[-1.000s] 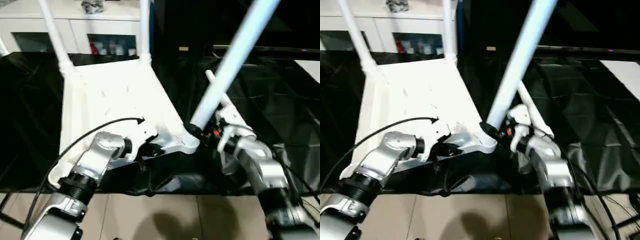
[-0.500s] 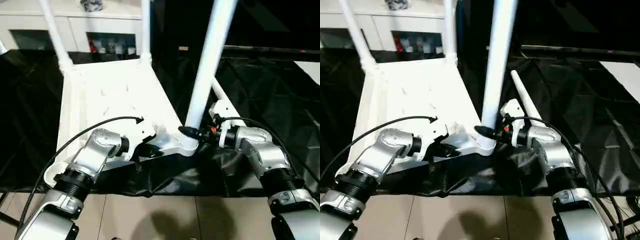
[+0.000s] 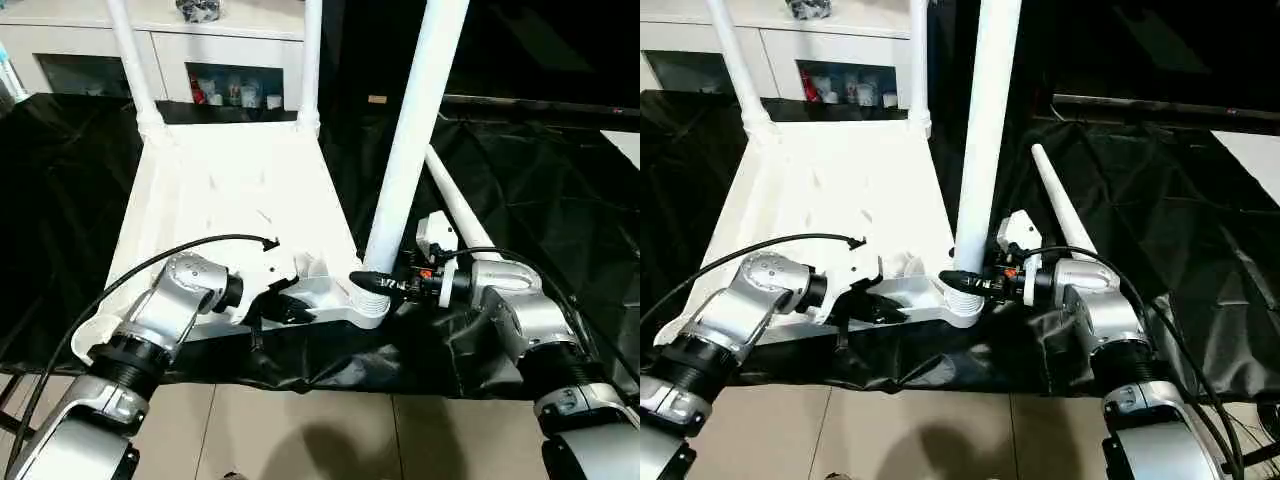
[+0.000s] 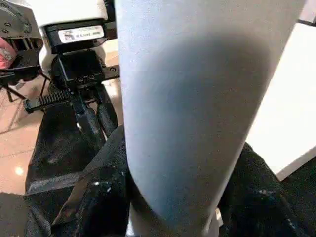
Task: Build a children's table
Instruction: Insert table leg to table base
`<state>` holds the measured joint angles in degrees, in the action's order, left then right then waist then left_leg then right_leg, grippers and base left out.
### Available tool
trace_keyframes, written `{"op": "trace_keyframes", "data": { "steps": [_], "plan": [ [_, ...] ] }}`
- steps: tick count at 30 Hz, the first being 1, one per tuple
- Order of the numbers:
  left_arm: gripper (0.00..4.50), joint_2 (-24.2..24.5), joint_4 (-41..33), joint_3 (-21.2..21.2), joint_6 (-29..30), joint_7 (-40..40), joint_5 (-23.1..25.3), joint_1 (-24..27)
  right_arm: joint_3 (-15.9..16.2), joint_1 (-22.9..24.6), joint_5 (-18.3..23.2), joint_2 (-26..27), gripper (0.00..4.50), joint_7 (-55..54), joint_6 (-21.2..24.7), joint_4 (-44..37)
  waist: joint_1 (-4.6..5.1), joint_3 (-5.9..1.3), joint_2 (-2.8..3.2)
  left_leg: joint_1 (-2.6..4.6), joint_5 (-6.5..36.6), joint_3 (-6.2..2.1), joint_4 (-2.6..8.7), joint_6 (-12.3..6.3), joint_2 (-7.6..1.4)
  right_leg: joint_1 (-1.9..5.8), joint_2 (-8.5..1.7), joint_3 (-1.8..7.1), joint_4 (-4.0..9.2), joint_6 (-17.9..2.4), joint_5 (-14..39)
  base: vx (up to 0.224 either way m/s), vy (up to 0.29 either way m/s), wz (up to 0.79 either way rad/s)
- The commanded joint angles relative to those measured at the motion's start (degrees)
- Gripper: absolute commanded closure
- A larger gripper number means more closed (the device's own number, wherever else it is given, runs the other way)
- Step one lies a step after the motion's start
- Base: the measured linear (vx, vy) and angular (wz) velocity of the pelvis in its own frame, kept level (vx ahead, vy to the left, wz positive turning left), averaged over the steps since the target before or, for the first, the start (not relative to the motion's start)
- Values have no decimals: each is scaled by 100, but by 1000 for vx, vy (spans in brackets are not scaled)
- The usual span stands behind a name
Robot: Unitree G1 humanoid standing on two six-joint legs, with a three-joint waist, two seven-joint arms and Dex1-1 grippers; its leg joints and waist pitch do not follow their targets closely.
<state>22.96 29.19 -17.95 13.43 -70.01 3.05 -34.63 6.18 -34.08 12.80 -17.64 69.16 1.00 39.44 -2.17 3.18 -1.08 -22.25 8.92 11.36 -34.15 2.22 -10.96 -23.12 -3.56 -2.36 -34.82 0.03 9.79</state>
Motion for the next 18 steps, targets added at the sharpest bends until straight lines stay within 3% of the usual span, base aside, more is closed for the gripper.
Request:
{"op": "trace_keyframes", "data": {
  "steps": [1,4,7,9,10,12,16,18],
  "plan": [
    [450,-130,-42,123,-159,180,-147,-449,377,294,-288,98,262,226,181,398,6,-342,25,204,2272,-150,434,51,-249,124,-432,223,526,-1256,2284,0,0,0],
    [450,-230,48,215,-88,377,-154,-513,318,274,-279,158,262,83,180,475,-10,-336,24,216,2325,-153,430,65,-251,112,-441,223,543,-1232,2421,0,0,0],
    [450,-509,199,460,260,1104,-135,-672,-31,5,-321,438,262,-1060,106,980,27,-306,5,220,2467,-172,437,136,-241,87,-448,204,562,-1161,2794,0,0,0],
    [450,-591,228,519,348,1328,-115,-713,-165,-89,-301,534,262,-1433,63,1139,55,-309,-24,225,2560,-202,426,189,-224,86,-467,176,602,-1020,3169,0,0,0],
    [450,-794,260,641,539,1833,-63,-794,-440,-323,-274,743,262,-2425,68,1527,99,-299,-33,212,2628,-226,424,246,-221,69,-477,150,623,-909,3429,0,0,0],
    [450,-935,259,735,681,2174,-28,-837,-569,-442,-251,860,262,-2910,33,1737,165,-301,-31,169,2708,-271,443,308,-212,107,-478,89,629,-806,3543,0,0,0],
    [450,-1254,174,948,1059,3059,97,-882,-570,-634,-431,1034,262,-3716,-142,2093,277,-319,2,126,2851,-292,485,281,-239,146,-488,-7,611,-922,3015,0,0,0],
    [450,-1423,101,1015,1234,3562,209,-869,-630,-742,-471,1155,262,-4170,-245,2257,294,-326,-46,165,2871,-257,450,189,-209,115,-493,8,661,-993,2883,0,0,0]
  ]
}}
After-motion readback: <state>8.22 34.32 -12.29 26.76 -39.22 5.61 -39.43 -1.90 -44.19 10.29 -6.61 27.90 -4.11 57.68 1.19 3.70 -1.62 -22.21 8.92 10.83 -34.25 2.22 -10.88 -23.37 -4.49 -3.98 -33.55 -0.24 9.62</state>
